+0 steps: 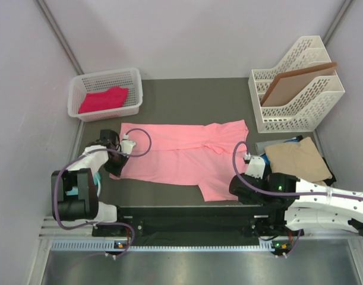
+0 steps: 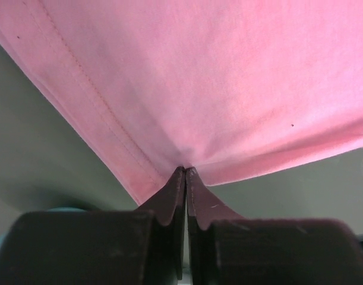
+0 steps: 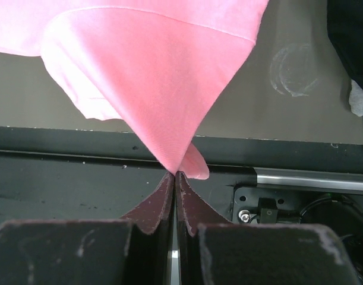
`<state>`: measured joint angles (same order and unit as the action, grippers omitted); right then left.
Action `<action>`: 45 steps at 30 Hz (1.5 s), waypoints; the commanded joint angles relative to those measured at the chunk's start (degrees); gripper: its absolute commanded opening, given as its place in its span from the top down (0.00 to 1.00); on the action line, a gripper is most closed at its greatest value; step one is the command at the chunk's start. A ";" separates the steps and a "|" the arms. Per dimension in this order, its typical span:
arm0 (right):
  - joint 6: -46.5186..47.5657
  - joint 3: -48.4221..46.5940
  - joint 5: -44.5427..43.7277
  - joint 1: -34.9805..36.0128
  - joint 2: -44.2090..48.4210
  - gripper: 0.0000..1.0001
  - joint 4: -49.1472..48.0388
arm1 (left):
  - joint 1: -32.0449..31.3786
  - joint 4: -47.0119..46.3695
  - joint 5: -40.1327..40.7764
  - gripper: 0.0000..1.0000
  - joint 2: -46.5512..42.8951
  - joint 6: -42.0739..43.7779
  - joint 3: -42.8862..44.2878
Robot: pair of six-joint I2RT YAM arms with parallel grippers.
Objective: Fold and stack the t-shirts
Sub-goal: Grap the side of the flattened tshirt closest away from the robot with both arms, then fold the other side of the tshirt into a rectangle
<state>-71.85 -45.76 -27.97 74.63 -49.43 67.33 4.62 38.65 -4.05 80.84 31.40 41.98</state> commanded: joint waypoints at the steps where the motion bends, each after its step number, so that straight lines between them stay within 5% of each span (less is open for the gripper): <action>1: -0.83 -2.67 -2.71 1.13 1.35 1.00 3.15 | 0.30 0.09 -1.13 0.97 0.11 0.59 2.93; 17: 0.31 -4.95 -1.48 2.45 0.65 1.00 4.21 | 0.21 10.39 -2.89 0.95 -7.97 4.29 5.22; 26: 1.80 -13.03 -11.05 1.40 -1.10 1.00 9.13 | 0.21 6.44 -1.48 0.94 -1.49 3.85 9.61; 36: 17.53 -12.60 -9.74 -14.32 -4.18 1.00 -4.11 | 0.04 6.69 -0.78 0.94 11.35 3.23 26.21; 45: 29.75 -15.15 -5.79 -25.93 -10.33 1.00 -13.97 | -0.40 6.52 0.10 0.94 16.63 3.49 30.09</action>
<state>-49.19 -58.19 -35.31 52.86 -57.78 60.12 4.49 46.13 -4.80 96.16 34.54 69.78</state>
